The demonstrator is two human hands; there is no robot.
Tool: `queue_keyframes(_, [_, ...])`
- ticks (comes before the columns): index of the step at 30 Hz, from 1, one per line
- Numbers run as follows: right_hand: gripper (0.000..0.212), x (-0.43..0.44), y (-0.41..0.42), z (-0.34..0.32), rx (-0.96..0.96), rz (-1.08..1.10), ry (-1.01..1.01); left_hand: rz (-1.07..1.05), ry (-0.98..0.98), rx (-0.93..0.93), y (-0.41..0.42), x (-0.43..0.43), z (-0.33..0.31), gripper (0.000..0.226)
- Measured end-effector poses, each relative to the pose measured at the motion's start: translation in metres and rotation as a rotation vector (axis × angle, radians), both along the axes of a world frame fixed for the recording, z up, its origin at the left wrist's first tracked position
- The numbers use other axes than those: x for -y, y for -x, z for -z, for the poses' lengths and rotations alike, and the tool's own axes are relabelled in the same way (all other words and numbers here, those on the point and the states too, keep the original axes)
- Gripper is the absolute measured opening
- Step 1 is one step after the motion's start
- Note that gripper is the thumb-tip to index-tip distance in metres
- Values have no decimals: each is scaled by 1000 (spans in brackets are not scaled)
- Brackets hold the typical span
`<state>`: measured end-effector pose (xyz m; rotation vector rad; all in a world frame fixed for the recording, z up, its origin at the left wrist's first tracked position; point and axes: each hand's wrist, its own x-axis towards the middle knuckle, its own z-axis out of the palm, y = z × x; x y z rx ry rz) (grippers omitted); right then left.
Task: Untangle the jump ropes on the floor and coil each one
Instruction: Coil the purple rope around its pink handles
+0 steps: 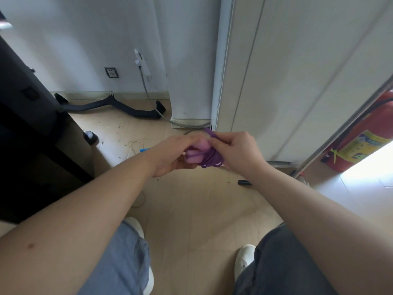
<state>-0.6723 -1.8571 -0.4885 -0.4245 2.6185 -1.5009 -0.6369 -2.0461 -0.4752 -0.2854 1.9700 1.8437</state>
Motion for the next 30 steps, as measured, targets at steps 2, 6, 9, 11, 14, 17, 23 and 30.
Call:
queue_keyframes(2, [18, -5, 3, -4, 2, 66, -22, 72, 15, -89, -1, -2, 2, 25])
queue_keyframes(6, [23, -5, 0, -8, -79, 70, -80, -100, 166, -158, 1, -17, 7, 17])
queue_keyframes(9, [26, -1, -3, -10, -179, 15, -155, -205, 212, -136, 4, -18, 10, 16])
queue_keyframes(11, [26, 1, -6, -9, -255, -38, -179, -251, 209, -133, 5, -15, 12, 20])
queue_keyframes(14, [25, 2, -4, 2, -445, -121, -253, -267, 193, -103, 4, -14, 12, 25])
queue_keyframes(17, [21, 1, 1, 5, -460, -186, -297, -263, 129, -21, 3, -15, 11, 26])
queue_keyframes(23, [20, -4, 8, 2, -456, -201, -307, -150, -168, 144, -2, -10, 3, 28])
queue_keyframes(30, [17, -5, 9, 6, -434, -167, -259, -219, -161, 154, -2, -9, 1, 34])
